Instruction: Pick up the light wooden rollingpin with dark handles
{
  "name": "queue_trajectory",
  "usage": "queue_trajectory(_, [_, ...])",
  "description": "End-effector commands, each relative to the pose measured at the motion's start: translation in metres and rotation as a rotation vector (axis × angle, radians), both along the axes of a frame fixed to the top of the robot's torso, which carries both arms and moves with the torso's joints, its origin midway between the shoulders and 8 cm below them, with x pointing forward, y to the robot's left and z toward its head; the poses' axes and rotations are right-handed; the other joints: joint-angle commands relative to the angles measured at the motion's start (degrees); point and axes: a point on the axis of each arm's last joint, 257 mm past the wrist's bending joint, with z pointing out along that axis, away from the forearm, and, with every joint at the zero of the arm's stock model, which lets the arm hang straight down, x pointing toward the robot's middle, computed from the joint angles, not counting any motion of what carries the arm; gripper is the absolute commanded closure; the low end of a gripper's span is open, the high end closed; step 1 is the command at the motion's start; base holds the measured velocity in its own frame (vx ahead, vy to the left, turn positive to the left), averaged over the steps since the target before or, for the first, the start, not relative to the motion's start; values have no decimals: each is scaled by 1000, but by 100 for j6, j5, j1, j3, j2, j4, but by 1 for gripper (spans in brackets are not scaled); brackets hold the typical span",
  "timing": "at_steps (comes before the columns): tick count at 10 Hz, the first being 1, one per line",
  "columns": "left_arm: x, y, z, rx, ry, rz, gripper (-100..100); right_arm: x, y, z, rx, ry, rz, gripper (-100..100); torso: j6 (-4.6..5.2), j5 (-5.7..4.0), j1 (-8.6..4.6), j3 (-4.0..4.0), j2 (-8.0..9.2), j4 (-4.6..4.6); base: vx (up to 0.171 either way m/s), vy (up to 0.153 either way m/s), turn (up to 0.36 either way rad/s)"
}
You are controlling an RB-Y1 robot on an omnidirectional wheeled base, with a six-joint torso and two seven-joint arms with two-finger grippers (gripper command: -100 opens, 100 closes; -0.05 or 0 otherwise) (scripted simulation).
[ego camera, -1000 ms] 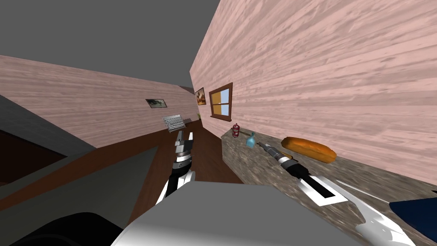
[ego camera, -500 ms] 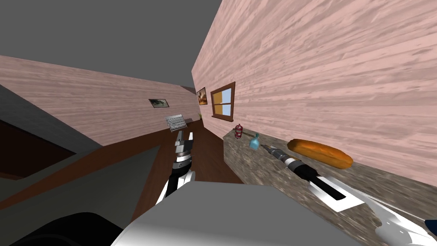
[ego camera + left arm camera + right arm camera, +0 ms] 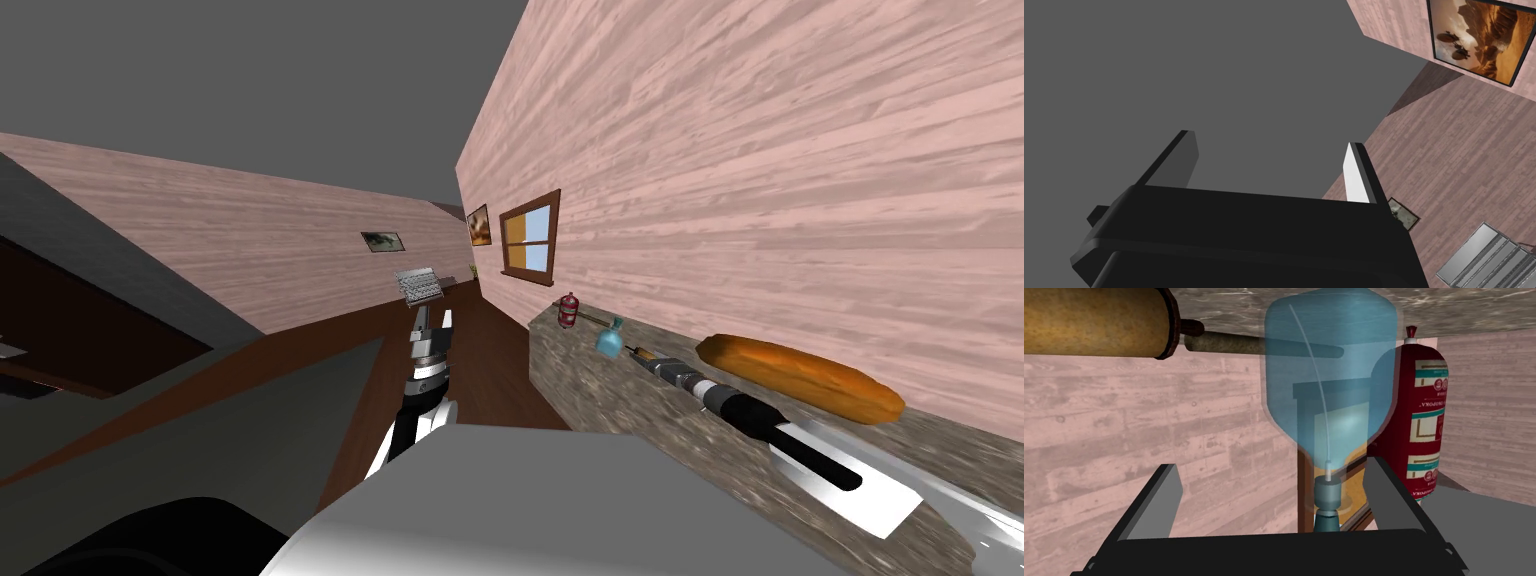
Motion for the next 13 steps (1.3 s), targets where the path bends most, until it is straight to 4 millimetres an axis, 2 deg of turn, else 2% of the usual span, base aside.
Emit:
queue_trajectory(1, [0,0,0,0,0,0,0,-7,-21,-5,-59,38,-1,-100,0,0,0,0,0,0,48,35,39])
queue_trajectory(2, [0,0,0,0,0,0,0,-18,-33,-15,-120,85,10,-100,1,0,-3,2,3,1,48,31,66])
queue_trajectory(3, [0,0,0,0,0,0,0,-20,-43,-15,-135,97,-1,-100,-1,0,-4,1,2,1,43,25,52])
queue_trajectory(5, [0,0,0,0,0,0,0,-50,-80,-34,-274,214,14,-100,-1,-1,-6,3,5,1,58,36,117])
queue_trajectory(6, [0,0,0,0,0,0,0,-51,-83,-33,-279,216,13,-100,-1,0,-2,-2,-4,-1,57,25,40])
queue_trajectory(8, [0,0,0,0,0,0,0,-85,-120,-47,-411,339,37,-100,0,-1,-8,2,4,1,56,16,114])
queue_trajectory(9, [0,0,0,0,0,0,0,-86,-120,-47,-411,340,35,-100,-1,-2,-8,-1,-1,0,46,17,40])
queue_trajectory(10, [0,0,0,0,0,0,0,-103,-137,-52,-471,400,51,-100,2,-1,-8,2,4,1,38,21,60])
queue_trajectory(11, [0,0,0,0,0,0,0,-104,-138,-52,-472,401,49,-100,1,-2,-8,4,7,2,31,15,42])
queue_trajectory(13, [0,0,0,0,0,0,0,-141,-171,-58,-582,520,79,-100,0,-1,-8,5,9,2,47,20,104])
